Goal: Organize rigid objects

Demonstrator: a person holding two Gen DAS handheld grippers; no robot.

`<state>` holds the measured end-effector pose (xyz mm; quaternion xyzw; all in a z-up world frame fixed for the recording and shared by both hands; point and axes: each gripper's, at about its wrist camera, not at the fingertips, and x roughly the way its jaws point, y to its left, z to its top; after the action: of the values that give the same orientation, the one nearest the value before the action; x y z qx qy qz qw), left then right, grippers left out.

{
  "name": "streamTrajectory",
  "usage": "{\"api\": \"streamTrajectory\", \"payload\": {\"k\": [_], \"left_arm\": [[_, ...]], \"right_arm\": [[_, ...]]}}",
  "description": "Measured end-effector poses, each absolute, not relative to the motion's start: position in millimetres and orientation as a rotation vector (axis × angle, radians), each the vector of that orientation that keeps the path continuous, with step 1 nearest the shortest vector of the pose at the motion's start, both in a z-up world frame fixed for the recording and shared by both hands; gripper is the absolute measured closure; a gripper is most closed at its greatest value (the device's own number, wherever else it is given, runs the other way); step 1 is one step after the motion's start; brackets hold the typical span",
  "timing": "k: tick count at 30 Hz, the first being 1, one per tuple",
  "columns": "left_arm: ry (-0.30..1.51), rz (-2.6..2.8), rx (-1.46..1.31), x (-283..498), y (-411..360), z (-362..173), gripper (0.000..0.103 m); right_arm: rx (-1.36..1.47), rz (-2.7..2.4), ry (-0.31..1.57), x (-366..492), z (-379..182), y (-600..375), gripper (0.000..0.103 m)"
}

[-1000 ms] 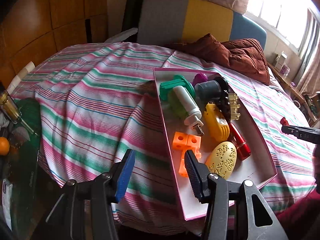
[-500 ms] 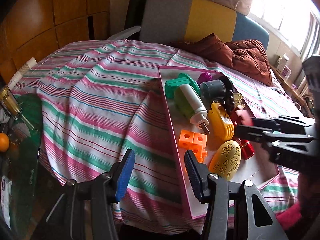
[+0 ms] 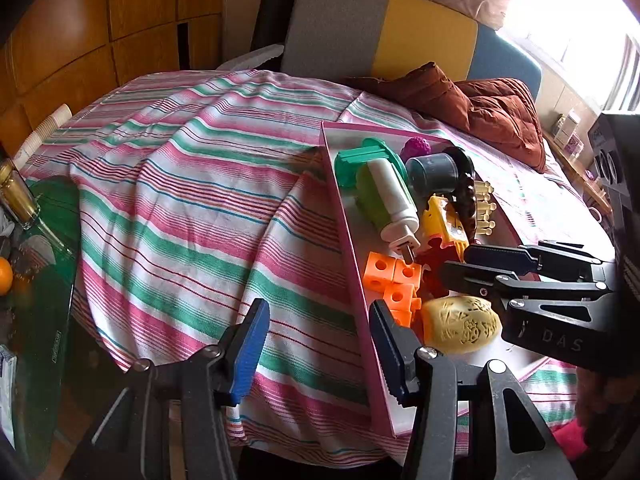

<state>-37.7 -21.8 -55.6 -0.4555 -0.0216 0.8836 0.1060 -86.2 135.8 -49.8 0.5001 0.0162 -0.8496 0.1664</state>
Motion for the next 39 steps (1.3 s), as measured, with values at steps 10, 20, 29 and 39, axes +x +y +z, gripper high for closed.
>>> {"api": "streamTrajectory", "payload": {"k": [10, 20, 29, 39], "left_arm": [[-0.038, 2.649, -1.315, -35, -23, -48, 0.042], [0.049, 2.727, -1.232, -25, -14, -33, 0.03], [0.018, 2.772, -1.127, -8, -4, -17, 0.0], [0.039, 2.807, -1.129, 5, 11, -10, 0.0]], "right_arm": [[1.415, -2.472, -0.007, -79, -50, 142, 0.068], [1.347, -2.665, -0.099, -56, -34, 162, 0.058], [1.317, -2.892, -0.154, -36, -18, 180, 0.053], [1.358, -2.929, -0.16, -17, -24, 181, 0.053]]}}
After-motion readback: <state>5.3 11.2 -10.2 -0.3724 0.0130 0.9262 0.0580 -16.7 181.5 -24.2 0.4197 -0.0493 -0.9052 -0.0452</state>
